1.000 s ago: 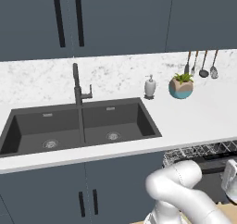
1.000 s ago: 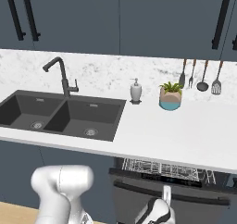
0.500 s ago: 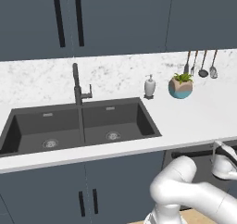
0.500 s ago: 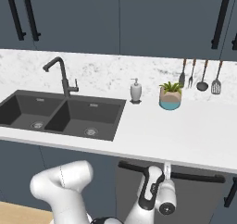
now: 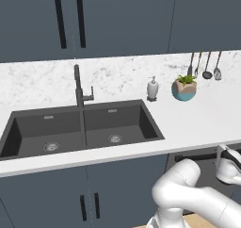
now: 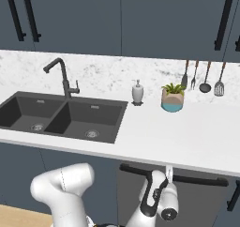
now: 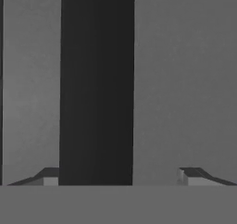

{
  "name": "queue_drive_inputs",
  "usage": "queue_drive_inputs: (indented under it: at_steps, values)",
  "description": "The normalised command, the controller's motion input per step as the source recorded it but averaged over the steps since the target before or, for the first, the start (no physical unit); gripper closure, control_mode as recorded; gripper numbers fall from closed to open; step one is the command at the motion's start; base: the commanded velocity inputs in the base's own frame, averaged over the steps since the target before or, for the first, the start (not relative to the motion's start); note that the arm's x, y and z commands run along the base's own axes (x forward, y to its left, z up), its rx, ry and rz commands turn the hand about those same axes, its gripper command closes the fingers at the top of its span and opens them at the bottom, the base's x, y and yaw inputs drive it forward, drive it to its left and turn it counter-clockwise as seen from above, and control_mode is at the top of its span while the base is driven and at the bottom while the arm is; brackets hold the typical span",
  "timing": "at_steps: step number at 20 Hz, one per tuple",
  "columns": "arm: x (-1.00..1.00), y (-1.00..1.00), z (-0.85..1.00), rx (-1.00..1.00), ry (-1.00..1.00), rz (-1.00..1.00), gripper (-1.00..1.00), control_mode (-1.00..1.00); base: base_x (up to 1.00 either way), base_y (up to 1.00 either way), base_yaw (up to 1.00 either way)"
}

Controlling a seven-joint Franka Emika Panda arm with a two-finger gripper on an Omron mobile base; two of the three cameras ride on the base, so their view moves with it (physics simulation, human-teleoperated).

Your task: Pick up the cup and bowl from the counter, place them in the dishwasher, and close the dishwasher door.

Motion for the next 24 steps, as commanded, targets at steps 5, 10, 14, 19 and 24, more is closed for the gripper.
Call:
queue_drive_inputs:
  at_steps: [5,10,14,19,24]
  values:
    - [0.0,0.0,0.0,0.0,0.0,0.0,-1.0,-1.0,0.0,0.0,0.0]
    - [0.0,0.0,0.0,0.0,0.0,0.0,-1.0,-1.0,0.0,0.0,0.0]
    - [0.0,0.0,0.0,0.0,0.0,0.0,-1.0,-1.0,0.0,0.0,0.0]
    - [0.0,0.0,0.0,0.0,-0.04,0.0,-1.0,-1.0,0.0,0.0,0.0]
    - [0.26,0.0,-0.27,-0.08,-0.28,-0.06,-1.0,-1.0,0.0,0.0,0.0]
